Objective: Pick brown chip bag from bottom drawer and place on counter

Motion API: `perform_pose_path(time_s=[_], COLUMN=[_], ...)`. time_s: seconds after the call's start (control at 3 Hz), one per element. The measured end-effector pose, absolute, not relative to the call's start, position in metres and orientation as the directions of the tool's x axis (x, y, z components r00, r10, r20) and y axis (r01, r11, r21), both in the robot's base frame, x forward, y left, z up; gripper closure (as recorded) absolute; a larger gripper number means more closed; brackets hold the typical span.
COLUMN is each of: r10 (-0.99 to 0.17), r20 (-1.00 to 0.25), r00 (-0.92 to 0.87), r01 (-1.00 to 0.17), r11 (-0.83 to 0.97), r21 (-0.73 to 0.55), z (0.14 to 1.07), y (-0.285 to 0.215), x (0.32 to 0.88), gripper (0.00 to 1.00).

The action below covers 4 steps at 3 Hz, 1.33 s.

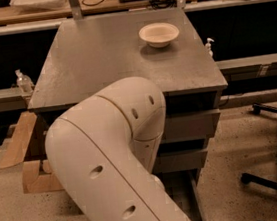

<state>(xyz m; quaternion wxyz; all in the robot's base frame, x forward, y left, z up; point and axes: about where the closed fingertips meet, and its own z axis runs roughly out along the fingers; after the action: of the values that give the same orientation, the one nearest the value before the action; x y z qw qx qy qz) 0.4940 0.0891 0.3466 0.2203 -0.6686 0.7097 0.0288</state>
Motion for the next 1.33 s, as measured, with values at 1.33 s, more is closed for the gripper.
perform_pose_path(time_s=[1.33], r10=[-0.908], r20=[-0.418], r00=[-0.041], r01=[-0.947], r11=[0.169], r21=[-0.275], z=[0.387], y=[0.029], x=[0.424], gripper=[1.0])
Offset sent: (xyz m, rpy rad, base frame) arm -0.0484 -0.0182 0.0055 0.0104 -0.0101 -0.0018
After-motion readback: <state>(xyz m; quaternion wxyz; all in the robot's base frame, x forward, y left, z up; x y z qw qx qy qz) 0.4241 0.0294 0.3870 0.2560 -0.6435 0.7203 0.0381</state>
